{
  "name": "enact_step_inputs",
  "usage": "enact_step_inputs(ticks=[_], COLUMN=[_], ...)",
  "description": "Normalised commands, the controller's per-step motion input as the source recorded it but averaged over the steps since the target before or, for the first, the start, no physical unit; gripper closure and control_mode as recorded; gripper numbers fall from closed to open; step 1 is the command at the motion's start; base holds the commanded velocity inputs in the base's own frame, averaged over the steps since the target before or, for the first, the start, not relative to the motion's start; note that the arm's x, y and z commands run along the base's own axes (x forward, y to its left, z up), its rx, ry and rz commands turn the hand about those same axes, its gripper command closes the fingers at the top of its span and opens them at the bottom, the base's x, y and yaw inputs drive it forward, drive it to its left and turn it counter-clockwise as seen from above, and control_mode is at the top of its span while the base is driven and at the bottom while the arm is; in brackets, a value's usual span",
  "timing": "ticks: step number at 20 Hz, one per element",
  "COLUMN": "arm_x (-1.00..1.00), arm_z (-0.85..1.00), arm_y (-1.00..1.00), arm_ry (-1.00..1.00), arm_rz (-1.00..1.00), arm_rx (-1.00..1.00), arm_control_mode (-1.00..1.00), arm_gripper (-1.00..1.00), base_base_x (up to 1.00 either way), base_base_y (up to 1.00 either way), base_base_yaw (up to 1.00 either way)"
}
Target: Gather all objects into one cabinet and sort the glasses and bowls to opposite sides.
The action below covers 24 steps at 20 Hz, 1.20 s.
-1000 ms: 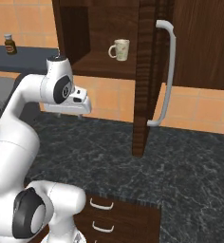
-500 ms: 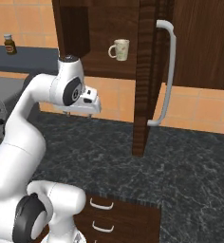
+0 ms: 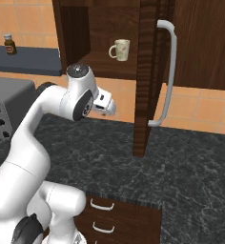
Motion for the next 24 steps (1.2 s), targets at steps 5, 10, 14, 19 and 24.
enact_step_inputs(ticks=[5,10,14,19,24], arm_x=[0.17,0.32,0.37,0.05,0.08], arm_z=[0.29,0.61,0.78,0.93,0.57], arm_y=[-0.01,-0.07,-0.03,-0.02,0.0], arm_ry=[-0.13,0.0,-0.08,-0.11,-0.12], arm_rz=[-0.2,-0.1,-0.03,-0.02,0.0], arm_rx=[0.07,0.12,0.07,0.03,0.01], arm_control_mode=[-1.0,-1.0,-1.0,-1.0,-1.0], arm_gripper=[-1.0,-1.0,-1.0,-1.0,-1.0], base_base_x=[0.0,0.0,0.0,0.0,0.0], base_base_y=[0.0,0.0,0.0,0.0,0.0], base_base_yaw=[0.0,0.0,0.0,0.0,0.0])
